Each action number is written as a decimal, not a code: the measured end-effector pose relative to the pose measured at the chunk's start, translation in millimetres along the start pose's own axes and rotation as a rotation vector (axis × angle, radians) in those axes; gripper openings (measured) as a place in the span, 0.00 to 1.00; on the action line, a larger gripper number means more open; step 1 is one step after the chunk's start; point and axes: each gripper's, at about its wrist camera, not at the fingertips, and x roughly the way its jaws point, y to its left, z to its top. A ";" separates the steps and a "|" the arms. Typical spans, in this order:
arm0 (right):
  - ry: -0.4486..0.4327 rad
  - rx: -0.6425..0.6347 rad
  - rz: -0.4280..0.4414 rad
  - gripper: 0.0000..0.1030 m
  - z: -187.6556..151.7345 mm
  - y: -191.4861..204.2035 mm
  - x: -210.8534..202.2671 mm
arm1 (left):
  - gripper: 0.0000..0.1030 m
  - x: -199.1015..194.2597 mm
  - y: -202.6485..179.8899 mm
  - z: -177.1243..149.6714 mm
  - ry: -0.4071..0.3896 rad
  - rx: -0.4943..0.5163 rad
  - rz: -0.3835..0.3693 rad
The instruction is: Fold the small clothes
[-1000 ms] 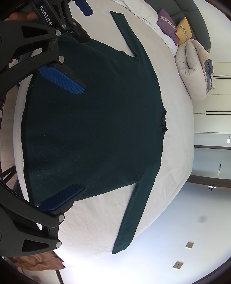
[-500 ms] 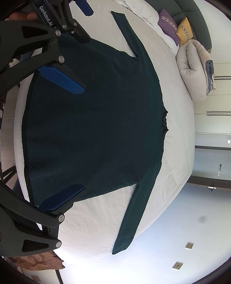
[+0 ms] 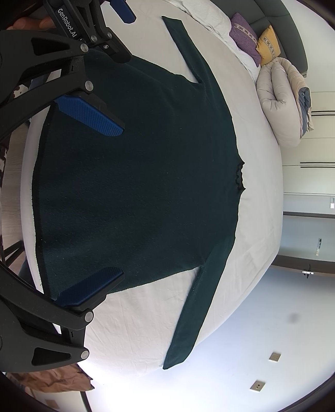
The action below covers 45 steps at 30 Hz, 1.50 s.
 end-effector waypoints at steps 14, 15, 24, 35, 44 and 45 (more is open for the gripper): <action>0.007 -0.007 0.001 1.00 -1.9 2.1 2.2 | 1.00 0.5 -2.4 -3.1 0.003 -0.002 0.003; 0.007 -0.008 0.001 1.00 -2.4 2.8 2.0 | 1.00 0.5 -2.3 -2.9 0.003 -0.002 0.003; 0.014 -0.011 0.001 1.00 -1.6 3.8 4.9 | 1.00 4.3 -0.2 -4.7 0.010 -0.009 0.003; -0.020 0.066 0.086 1.00 3.0 -25.8 16.4 | 1.00 27.8 2.5 -3.9 0.069 -0.026 -0.037; -0.159 0.474 0.128 1.00 33.3 -219.3 55.8 | 1.00 44.4 -6.3 17.9 -0.029 -0.087 -0.136; -0.172 0.544 0.132 1.00 34.5 -249.0 63.8 | 1.00 50.1 -10.6 22.2 -0.003 -0.076 -0.144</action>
